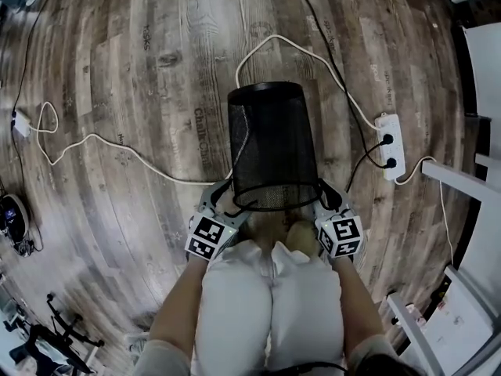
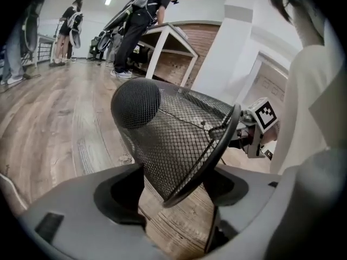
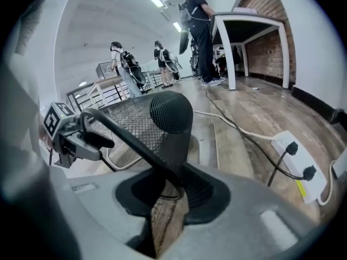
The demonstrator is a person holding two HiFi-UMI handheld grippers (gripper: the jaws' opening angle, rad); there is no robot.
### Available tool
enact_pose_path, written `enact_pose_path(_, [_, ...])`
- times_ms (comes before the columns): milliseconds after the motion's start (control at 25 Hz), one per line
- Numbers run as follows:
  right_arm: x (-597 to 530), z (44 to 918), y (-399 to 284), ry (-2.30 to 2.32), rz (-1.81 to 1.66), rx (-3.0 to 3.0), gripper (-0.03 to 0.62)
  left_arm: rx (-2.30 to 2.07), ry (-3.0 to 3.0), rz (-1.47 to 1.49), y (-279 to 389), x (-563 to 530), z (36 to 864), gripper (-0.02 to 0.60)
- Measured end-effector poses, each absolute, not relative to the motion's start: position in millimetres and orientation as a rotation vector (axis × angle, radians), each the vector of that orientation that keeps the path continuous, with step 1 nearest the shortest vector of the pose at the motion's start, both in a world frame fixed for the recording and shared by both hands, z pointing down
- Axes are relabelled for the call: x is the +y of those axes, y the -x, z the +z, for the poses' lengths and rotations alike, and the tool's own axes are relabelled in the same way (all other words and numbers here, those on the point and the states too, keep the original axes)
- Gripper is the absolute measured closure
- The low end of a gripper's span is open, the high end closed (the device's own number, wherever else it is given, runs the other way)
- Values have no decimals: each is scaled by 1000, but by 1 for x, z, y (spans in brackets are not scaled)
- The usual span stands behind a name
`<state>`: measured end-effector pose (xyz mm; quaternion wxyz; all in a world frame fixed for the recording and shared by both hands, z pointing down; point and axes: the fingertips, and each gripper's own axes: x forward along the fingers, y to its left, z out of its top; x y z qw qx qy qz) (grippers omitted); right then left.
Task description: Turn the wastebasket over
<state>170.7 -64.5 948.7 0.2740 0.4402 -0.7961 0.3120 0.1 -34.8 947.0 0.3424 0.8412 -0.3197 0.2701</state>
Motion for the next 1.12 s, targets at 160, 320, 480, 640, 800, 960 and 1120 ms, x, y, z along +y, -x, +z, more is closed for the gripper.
enact_pose_path(160, [-62,937,-162,-1114,834,-2146,508,-854,-2128,600,5,-44,924,252])
enact_pose_path(320, [-55,921,-158,-1119,876,-2121,510,-860,-2103,568,9,-47,904,252])
enact_pose_path(480, [-45,897,-157,-1115,926,-2093,519,-864,-2081,606,11,-47,882,261])
enact_pose_path(640, [-43,872,-163,-1137,953,-2058,530,-872,-2061,664,11,-48,863,324])
enact_pose_path(800, [-40,852,-169,-1134,982,-2037,542,-887,-2033,711,14,-51,845,401])
enact_pose_path(960, [-42,837,-173,-1151,1023,-2021,545,-889,-2012,754,12,-57,831,437])
enact_pose_path(1120, [-45,825,-176,-1194,1073,-2005,548,-926,-1938,697,11,-64,819,448])
